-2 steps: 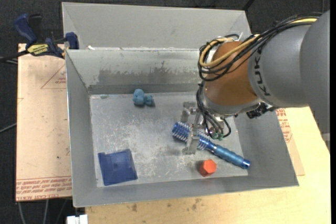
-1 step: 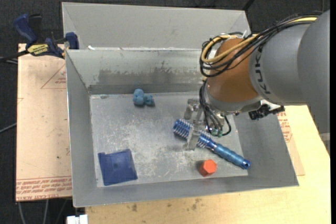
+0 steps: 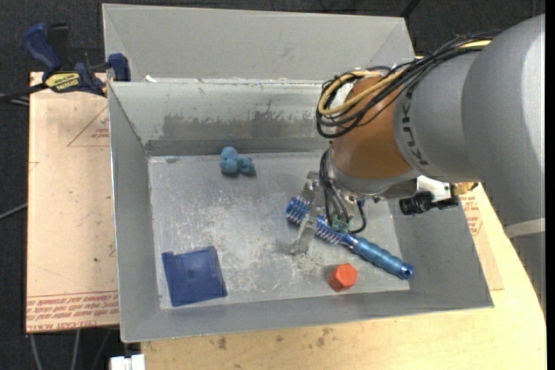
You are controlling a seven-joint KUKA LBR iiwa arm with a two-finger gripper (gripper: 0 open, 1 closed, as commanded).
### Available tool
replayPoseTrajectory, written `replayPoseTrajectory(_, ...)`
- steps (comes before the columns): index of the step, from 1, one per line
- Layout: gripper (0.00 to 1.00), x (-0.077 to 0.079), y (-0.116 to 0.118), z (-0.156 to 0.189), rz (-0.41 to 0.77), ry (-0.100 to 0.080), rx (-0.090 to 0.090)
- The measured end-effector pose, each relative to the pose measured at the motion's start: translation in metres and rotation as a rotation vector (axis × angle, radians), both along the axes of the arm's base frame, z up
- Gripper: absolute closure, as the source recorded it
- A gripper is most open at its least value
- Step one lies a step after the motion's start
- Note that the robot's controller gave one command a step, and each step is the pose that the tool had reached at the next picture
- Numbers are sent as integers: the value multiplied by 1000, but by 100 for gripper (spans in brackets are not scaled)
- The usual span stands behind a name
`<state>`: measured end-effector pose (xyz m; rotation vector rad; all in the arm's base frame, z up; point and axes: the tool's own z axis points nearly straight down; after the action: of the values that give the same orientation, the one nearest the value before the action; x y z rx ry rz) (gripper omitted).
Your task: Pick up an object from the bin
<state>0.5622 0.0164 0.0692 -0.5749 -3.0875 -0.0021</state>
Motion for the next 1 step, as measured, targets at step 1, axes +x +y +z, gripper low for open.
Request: replayPoseTrajectory(1, 0, 0, 1, 0, 3, -1, 0)
